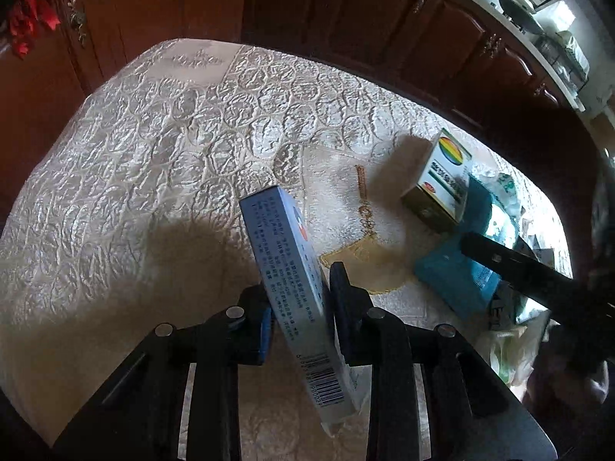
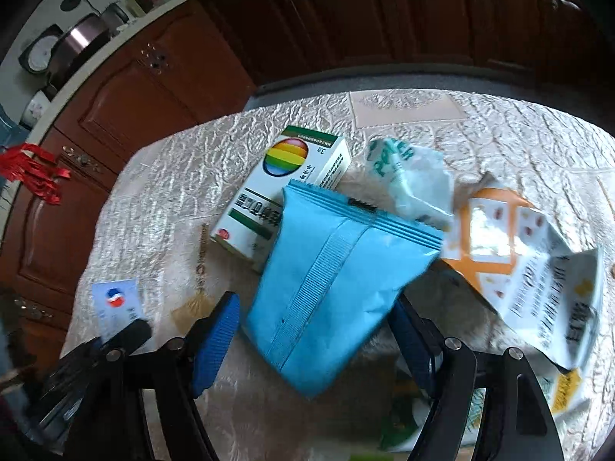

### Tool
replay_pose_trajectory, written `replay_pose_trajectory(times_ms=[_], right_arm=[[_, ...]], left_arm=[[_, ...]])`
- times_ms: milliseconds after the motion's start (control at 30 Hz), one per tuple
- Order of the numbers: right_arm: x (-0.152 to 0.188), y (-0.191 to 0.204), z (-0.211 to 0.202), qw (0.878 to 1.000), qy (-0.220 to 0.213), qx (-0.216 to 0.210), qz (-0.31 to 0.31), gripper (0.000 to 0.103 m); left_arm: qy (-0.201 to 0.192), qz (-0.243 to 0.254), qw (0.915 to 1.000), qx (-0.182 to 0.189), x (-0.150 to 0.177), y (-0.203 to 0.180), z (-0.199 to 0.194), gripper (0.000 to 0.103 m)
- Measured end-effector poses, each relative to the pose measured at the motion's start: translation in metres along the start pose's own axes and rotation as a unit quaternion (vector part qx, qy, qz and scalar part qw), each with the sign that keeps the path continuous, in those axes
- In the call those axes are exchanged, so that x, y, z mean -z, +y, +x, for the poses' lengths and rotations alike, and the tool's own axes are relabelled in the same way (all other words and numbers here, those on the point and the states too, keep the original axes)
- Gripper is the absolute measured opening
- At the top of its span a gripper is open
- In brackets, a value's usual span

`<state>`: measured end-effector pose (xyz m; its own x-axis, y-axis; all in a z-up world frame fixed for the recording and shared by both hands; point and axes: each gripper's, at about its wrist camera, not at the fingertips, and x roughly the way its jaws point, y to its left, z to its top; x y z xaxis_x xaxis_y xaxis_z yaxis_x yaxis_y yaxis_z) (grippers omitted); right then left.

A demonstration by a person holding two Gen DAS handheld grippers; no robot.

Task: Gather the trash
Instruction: 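Grasp the white medicine box with the left tool while the right tool grasps the blue bag, then carry the box and bag over the white bucket and open both tools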

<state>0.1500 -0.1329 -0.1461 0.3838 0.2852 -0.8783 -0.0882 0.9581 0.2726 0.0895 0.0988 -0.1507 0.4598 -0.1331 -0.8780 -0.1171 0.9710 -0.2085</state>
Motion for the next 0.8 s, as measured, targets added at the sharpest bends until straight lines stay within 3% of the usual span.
replay_pose_trajectory(times_ms=[100,133,533,567,633,800], right_arm=[[0.001,-0.003,0.001,1.000,-0.014,-0.009,-0.001,0.063],[0.001,-0.002,-0.001,1.000,-0.016,-0.021,-0.002,0.045],[0.027,-0.001,-0.077,0.991,-0.036,-0.100,-0.080,0.029],[0.030,-0.002,-0.085,0.990,-0.040,-0.104,-0.082,0.029],[0.036,-0.006,-0.098,0.989,-0.046,-0.112,-0.085,0.016],[0.045,-0.023,-0.117,0.989,-0.057,-0.110,-0.086,0.011]], left_arm=[[0.000,-0.001,1.0000,0.008,0.002,0.000,-0.001,0.022],[0.001,-0.002,0.9999,0.011,0.003,-0.001,-0.002,0.022],[-0.026,0.020,0.9984,0.046,0.001,-0.034,-0.037,0.020],[-0.026,0.024,0.9982,0.048,0.003,-0.039,-0.040,0.020],[-0.027,0.030,0.9977,0.054,0.005,-0.048,-0.043,0.020],[-0.029,0.046,0.9966,0.061,0.011,-0.072,-0.048,0.019]])
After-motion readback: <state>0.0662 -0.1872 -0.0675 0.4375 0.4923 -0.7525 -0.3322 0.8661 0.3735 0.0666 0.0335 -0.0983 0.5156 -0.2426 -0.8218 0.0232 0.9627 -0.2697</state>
